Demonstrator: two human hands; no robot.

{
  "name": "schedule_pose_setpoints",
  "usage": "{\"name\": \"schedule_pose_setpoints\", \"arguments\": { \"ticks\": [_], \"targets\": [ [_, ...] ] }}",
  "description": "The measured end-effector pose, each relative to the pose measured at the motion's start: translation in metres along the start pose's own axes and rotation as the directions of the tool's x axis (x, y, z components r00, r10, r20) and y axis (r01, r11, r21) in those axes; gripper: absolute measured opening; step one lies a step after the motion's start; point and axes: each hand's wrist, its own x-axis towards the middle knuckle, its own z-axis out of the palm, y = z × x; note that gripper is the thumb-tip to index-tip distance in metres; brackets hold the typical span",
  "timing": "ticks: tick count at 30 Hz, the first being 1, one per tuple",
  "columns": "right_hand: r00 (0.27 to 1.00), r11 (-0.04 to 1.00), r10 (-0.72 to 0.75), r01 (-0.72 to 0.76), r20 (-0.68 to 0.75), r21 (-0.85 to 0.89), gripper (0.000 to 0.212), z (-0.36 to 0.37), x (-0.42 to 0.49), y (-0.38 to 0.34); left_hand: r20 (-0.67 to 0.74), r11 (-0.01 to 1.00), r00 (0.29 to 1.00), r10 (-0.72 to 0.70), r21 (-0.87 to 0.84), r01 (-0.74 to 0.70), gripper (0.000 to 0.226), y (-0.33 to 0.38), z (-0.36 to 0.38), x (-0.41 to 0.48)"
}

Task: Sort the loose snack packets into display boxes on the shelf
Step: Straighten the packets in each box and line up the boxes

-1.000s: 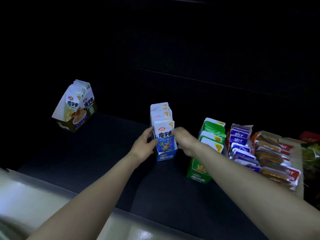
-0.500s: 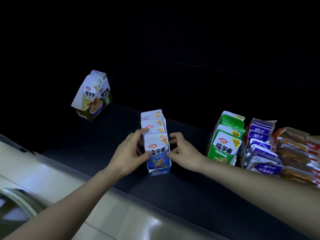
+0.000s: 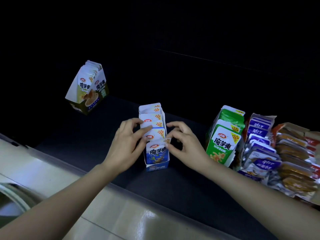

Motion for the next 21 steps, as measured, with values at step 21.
{"name": "schedule_pose_setpoints", "arguments": {
  "ticks": [21],
  "targets": [
    [0.991,0.957,0.118,-0.131,0.065,0.260,0.028,0.000,0.007,-0.014,-0.036,0.979,0.985,0.169,-0.112,-0.172,0.034,0.003,-0.005,-0.013]
  ]
}}
